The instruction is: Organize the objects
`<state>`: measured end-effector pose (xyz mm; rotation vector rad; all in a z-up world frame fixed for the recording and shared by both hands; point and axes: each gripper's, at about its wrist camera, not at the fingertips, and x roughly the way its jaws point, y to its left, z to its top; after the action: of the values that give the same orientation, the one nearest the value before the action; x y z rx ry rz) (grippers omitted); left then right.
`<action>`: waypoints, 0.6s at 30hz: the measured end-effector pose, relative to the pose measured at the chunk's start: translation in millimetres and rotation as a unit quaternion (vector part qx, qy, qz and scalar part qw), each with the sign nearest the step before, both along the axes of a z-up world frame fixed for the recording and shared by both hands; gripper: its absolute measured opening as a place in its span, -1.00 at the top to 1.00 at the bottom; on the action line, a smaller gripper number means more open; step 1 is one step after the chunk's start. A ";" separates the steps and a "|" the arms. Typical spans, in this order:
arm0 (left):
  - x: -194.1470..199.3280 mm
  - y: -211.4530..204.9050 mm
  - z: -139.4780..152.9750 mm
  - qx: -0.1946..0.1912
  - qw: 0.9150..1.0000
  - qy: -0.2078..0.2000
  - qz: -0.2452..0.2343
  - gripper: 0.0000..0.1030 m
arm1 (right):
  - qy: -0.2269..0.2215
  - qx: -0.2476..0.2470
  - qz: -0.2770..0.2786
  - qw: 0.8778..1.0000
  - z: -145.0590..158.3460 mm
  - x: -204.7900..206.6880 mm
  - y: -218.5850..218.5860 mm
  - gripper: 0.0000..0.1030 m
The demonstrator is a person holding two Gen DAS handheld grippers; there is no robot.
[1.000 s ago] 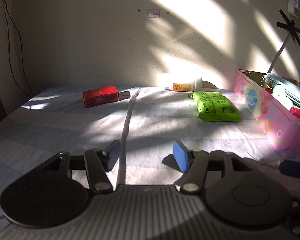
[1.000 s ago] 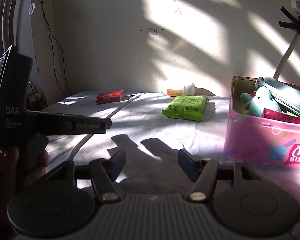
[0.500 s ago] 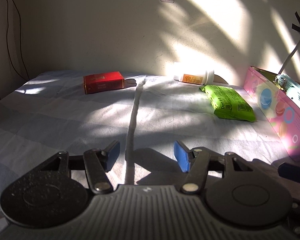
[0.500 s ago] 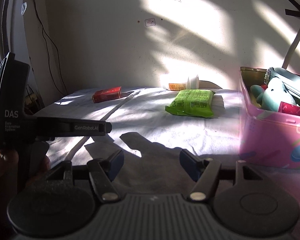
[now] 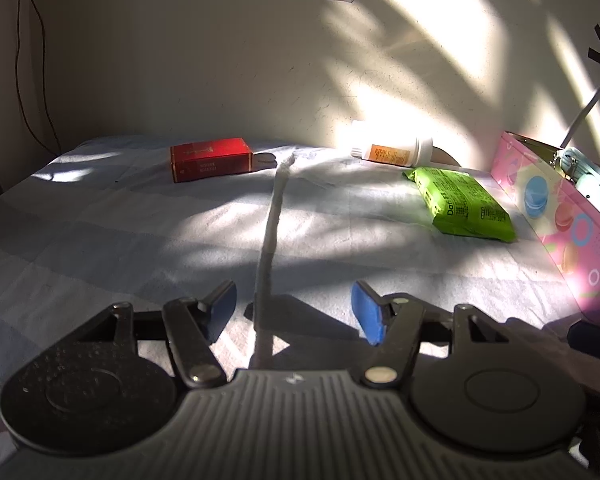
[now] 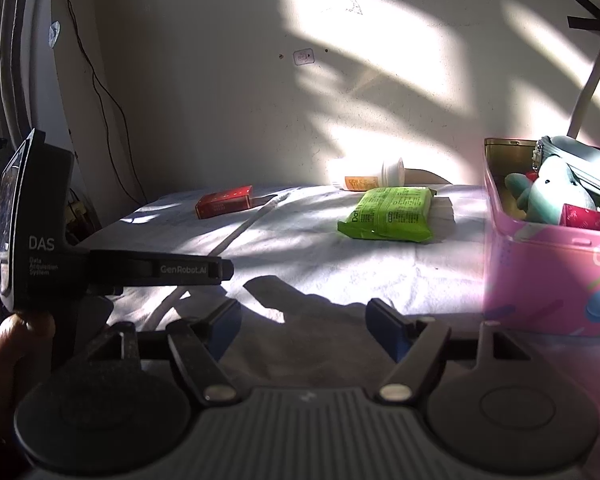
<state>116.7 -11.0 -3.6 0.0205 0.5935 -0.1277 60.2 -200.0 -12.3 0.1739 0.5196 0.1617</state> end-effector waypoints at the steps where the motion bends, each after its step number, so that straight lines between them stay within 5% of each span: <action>1: 0.0 -0.2 0.0 0.000 1.000 0.000 -0.001 -0.28 | 0.000 0.000 0.000 1.000 0.1 0.2 -0.1 -0.38; 18: -1.6 5.3 2.1 -0.008 1.000 -0.006 0.005 -0.37 | -0.003 -0.004 -0.006 1.000 -0.4 -1.7 -0.3 -0.48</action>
<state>115.1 -5.7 -1.4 0.0034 0.5806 -0.1223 58.5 -200.4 -12.7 0.1691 0.5131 0.1479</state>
